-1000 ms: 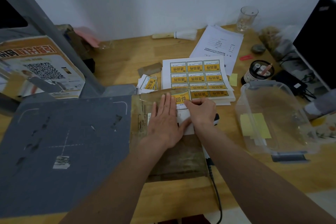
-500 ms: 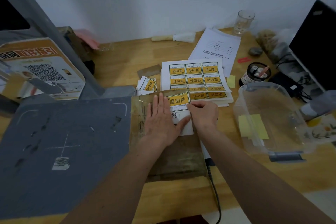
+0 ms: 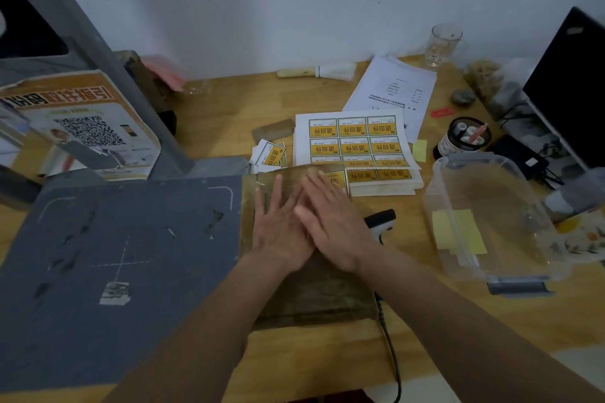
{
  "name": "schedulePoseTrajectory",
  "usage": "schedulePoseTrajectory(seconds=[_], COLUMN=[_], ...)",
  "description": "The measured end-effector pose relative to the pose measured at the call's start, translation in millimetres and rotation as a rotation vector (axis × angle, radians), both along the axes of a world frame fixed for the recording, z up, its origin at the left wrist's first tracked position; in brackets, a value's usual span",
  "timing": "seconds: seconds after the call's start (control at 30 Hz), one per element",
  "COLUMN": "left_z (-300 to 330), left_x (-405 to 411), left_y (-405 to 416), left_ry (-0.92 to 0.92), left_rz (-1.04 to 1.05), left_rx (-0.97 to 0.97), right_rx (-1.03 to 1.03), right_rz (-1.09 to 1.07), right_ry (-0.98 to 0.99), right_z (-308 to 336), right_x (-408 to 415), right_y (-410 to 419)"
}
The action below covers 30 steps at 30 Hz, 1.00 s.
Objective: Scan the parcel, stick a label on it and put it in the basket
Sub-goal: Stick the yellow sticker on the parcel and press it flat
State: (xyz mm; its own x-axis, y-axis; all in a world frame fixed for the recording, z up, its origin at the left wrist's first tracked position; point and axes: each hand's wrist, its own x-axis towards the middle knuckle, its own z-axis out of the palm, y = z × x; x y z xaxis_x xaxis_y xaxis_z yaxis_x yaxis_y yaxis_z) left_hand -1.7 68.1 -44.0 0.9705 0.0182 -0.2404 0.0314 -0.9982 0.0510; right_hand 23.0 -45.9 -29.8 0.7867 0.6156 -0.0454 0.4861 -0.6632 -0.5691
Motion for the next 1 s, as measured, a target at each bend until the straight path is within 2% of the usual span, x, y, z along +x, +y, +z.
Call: schedulePoseTrajectory(seconds=[0.1,0.33,0.43,0.7,0.93,1.0], left_z=[-1,-4,-5,-8,-6,-6], left_x=[-2,7,8,6,6,6], left_y=[9,24,23,24,26,26], left_ry=[0.019,0.027,0.003,-0.012,-0.005,-0.01], left_rz=[0.012,0.118,0.143,0.125,0.124,0.123], left_rx=[-0.049,-0.129,-0.164,-0.106,-0.119,-0.126], right_rx=[-0.172,-0.424,-0.441,-0.46,-0.563,-0.543], right_rz=[0.078,0.174,0.144,0.025,-0.088,-0.007], right_ry=[0.064,-0.078,-0.101,-0.179,-0.205,-0.233], right_z=[-9,-11,-13,-23,-10,-9], right_x=[-1,20,29,25,8,3], right_y=[-4,-14,-15,-20,-17,-8])
